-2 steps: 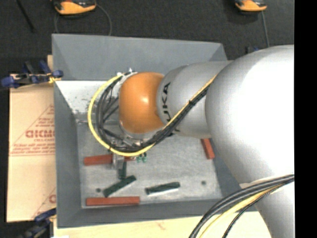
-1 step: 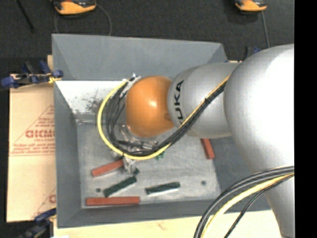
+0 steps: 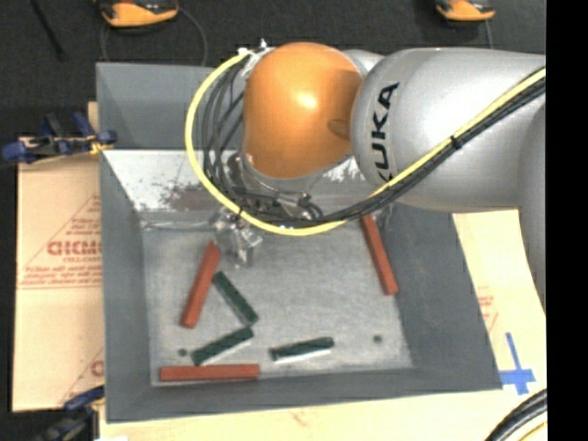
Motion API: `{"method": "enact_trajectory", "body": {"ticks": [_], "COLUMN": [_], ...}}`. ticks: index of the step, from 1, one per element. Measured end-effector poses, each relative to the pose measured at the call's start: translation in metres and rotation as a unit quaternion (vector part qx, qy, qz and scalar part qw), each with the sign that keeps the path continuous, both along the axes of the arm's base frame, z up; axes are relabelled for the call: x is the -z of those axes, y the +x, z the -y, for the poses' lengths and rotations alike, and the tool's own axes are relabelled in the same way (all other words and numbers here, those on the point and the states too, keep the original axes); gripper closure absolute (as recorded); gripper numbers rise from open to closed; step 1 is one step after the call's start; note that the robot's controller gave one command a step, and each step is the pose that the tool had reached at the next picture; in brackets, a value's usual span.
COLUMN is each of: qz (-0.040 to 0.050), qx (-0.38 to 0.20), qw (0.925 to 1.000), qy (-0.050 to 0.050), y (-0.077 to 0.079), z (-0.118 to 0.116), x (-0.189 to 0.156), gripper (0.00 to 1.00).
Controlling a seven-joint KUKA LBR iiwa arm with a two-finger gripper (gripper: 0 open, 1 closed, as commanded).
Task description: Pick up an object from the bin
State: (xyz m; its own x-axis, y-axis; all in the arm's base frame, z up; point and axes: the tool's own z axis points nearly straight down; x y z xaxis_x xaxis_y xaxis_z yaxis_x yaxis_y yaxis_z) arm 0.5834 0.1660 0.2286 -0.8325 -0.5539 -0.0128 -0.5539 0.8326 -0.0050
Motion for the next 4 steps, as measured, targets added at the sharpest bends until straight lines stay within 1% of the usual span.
{"method": "enact_trajectory", "body": {"ticks": [1, 2, 3, 4], "qz": [-0.0049, -0.0094, -0.0054, -0.0016], "qx": [0.001, -0.122, -0.116, -0.083], "qw": [1.0, 0.9925, 0.9932, 0.9965], "qy": [0.0, -0.002, -0.001, 0.0], "y": [-0.002, -0.059, -0.103, -0.057], "z": [-0.001, 0.088, 0.038, -0.004], "x": [0.005, 0.115, 0.15, 0.128], "gripper": [0.0, 0.0, 0.0, 0.0]}}
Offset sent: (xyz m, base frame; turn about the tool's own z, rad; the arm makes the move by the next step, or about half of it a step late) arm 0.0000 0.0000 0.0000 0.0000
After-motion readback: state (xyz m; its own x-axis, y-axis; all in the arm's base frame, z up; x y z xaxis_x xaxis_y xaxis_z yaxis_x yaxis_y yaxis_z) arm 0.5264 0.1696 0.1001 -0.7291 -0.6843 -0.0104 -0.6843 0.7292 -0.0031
